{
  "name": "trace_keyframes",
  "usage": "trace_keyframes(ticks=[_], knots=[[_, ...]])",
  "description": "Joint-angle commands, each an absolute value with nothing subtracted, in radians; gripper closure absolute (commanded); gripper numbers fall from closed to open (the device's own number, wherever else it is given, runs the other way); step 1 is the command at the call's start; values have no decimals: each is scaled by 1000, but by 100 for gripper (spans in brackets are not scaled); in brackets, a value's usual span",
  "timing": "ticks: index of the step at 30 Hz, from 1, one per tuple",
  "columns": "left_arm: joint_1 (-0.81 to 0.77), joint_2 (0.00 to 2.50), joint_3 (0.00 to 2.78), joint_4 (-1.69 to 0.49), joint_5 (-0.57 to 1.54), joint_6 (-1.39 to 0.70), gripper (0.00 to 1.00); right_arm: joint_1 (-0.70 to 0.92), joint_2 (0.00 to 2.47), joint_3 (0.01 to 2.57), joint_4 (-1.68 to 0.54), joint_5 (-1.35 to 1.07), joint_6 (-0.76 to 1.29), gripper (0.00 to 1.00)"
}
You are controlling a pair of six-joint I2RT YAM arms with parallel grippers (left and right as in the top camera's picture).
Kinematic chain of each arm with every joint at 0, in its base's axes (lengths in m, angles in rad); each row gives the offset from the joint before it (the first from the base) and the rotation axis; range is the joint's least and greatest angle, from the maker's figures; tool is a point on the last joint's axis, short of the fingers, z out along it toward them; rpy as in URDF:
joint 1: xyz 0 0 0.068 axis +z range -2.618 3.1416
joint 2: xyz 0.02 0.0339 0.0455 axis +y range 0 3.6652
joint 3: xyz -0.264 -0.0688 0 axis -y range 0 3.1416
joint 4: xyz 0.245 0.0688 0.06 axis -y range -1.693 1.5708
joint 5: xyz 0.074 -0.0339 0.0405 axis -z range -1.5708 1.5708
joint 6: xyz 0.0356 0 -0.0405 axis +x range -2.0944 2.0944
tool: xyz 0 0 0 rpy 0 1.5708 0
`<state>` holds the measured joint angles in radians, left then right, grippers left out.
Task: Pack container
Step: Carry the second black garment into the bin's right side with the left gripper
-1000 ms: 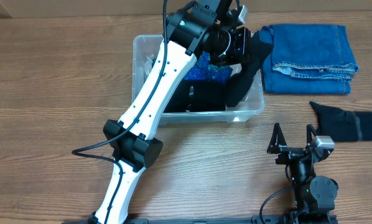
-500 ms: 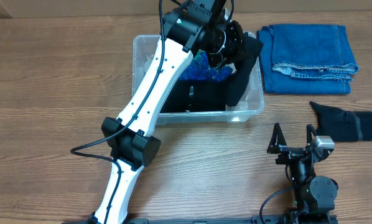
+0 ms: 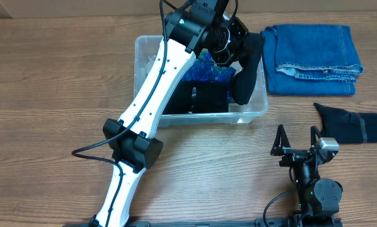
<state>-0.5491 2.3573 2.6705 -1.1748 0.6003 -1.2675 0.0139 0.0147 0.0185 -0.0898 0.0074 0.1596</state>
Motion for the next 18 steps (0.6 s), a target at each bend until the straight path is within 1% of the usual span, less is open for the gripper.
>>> trace_keyframes(ticks=[1, 5, 9, 12, 18], knots=[[-542, 2335, 2670, -1170, 564, -1290, 96, 16, 3, 8, -84, 14, 157, 0], [-540, 2336, 2665, -1171, 535, -1290, 96, 16, 3, 8, -84, 14, 157, 0], [-538, 2336, 2582, -1150, 539, -1290, 96, 16, 3, 8, -84, 14, 157, 0], [-537, 2336, 2486, -1064, 577, -1291, 96, 16, 3, 8, -84, 14, 157, 0], [-529, 2336, 2334, -965, 581, -1310, 96, 16, 3, 8, -84, 14, 157, 0]])
